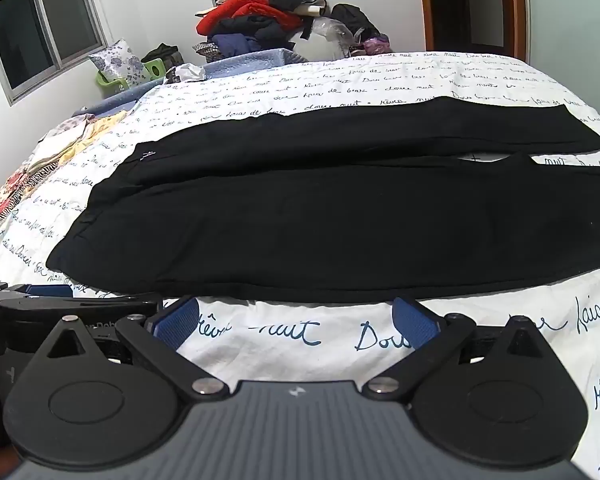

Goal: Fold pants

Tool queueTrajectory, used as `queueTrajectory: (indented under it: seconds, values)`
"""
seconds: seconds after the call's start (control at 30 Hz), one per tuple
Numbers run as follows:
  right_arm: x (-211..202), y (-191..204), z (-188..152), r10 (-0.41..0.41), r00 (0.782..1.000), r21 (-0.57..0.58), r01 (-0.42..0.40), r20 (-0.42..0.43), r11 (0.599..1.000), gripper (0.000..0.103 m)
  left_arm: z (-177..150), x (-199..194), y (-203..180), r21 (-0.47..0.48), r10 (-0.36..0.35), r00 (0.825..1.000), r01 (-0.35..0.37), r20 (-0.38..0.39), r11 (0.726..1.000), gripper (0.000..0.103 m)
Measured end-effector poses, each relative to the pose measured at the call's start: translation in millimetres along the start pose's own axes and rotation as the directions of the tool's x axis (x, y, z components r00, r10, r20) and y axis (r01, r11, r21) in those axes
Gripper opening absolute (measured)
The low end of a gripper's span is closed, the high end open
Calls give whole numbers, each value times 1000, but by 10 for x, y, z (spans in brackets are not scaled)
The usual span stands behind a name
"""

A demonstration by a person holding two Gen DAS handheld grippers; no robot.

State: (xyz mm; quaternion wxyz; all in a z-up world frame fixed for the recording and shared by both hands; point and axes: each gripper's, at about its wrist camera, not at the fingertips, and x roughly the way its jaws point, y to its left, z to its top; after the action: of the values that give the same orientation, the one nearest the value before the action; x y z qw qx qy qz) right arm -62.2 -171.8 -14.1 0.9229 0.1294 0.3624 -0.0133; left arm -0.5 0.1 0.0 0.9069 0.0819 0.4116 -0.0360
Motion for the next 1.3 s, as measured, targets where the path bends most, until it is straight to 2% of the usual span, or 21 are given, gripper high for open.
queueTrajectory:
  seconds: [0.37, 1.3]
  values:
    - [-8, -1, -17, 1, 1000, -4, -1, 3, 1000, 103, -1, 38, 16, -4, 4, 1000, -4, -24, 1000, 97]
    - [-36, -10, -33, 6, 1000, 0, -6, 3, 1000, 103, -20, 43, 40, 0, 23, 999, -23, -25, 1000, 97]
